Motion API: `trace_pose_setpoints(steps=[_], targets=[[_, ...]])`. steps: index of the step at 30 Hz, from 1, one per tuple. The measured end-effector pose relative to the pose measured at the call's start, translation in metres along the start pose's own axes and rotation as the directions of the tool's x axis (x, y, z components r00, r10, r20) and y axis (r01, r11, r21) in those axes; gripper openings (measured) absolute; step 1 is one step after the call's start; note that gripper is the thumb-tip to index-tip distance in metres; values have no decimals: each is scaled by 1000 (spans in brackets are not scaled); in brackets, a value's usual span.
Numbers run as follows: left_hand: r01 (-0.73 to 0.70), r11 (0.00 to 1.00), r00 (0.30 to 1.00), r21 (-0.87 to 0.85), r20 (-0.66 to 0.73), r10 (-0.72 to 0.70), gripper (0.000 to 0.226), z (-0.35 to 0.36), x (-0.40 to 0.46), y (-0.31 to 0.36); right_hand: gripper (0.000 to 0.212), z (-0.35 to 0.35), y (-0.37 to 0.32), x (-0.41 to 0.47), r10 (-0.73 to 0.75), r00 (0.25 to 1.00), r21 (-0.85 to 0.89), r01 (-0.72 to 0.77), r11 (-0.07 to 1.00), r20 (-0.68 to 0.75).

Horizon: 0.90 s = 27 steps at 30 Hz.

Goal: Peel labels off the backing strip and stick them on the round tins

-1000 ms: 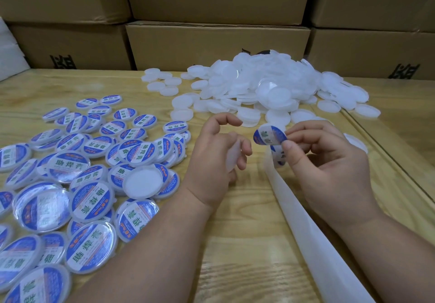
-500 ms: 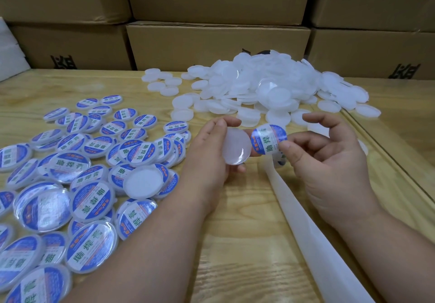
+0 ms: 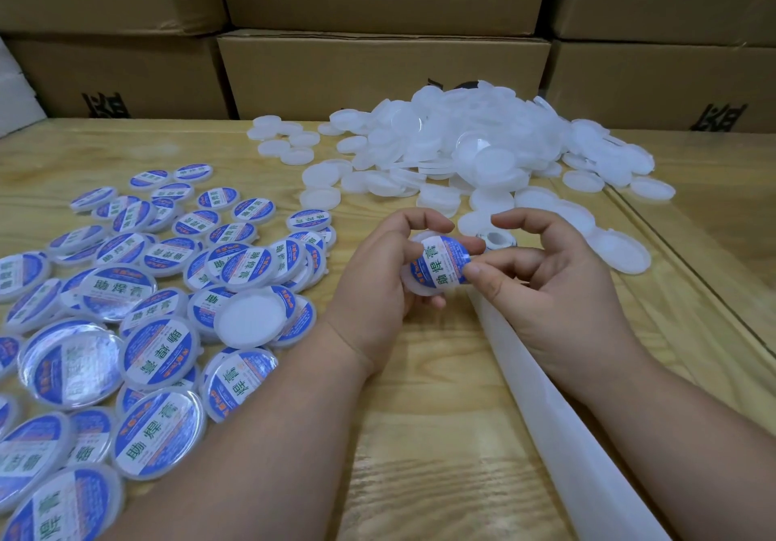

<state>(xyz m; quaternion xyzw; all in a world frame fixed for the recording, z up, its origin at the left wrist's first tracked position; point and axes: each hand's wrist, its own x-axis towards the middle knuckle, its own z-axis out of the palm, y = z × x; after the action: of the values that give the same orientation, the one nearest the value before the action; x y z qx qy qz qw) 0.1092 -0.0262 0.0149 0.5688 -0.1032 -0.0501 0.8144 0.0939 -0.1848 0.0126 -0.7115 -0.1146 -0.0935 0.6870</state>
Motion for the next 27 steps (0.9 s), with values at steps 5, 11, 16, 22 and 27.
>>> trace_pose_setpoints(steps=[5, 11, 16, 22, 27], targets=[[-9, 1000, 1000, 24, -10, 9, 29, 0, -1, -2, 43, 0, -1, -1, 4, 1000, 1, -4, 1000, -6], [-32, 998, 999, 51, -7, 32, 16, 1, -3, -2, 43, 0, -2, -1, 16, 1000, 12, -16, 1000, -5], [-34, 996, 999, 88, -19, 36, 18, 3, -5, -1, 43, 0, -3, -2, 15, 1000, 9, -15, 1000, 5], [-38, 989, 998, 140, -35, 43, 18, 6, -6, 0, 42, -1, -2, -1, 9, 1000, 22, -9, 1000, 26], [-64, 973, 996, 223, -43, 76, 12, 6, -7, -1, 42, -2, -1, -1, 12, 999, 30, -13, 999, 36]])
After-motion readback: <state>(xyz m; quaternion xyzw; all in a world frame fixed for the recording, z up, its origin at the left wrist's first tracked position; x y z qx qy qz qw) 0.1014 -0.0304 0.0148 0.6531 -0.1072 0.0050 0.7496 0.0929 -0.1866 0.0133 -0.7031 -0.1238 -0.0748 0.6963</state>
